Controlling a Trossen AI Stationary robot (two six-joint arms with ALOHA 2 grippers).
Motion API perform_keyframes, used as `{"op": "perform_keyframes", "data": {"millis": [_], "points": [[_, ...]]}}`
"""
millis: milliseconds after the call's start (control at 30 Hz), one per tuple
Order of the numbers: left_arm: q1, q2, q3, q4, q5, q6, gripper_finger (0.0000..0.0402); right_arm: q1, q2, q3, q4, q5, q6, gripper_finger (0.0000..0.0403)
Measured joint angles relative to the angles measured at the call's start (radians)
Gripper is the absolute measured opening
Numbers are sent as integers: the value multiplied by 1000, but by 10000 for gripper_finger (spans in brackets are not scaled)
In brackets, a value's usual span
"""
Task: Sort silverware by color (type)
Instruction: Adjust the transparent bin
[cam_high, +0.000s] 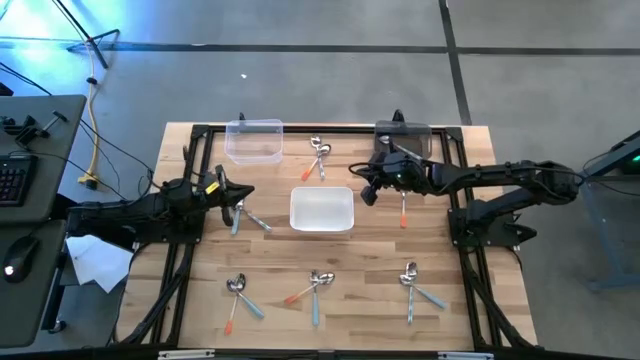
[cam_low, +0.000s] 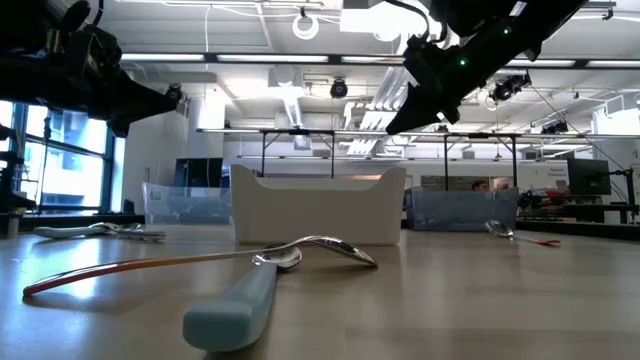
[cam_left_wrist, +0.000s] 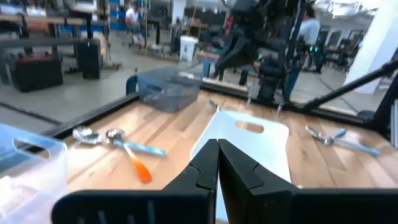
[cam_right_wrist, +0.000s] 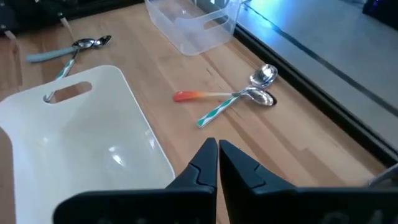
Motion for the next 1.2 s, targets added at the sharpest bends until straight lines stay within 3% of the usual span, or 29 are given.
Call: {"op": "perform_keyframes", "data": {"millis": [333, 900, 1200], "points": [[17, 198, 124, -63, -2, -31, 3, -44, 0, 0, 49, 20, -32, 0], [197, 569, 272, -67, 67, -78, 3, -221, 0, 0, 67, 14, -61, 0], [291, 840, 433, 2, 194, -43, 3, -225, 1, 0, 64, 21, -87, 0]]}}
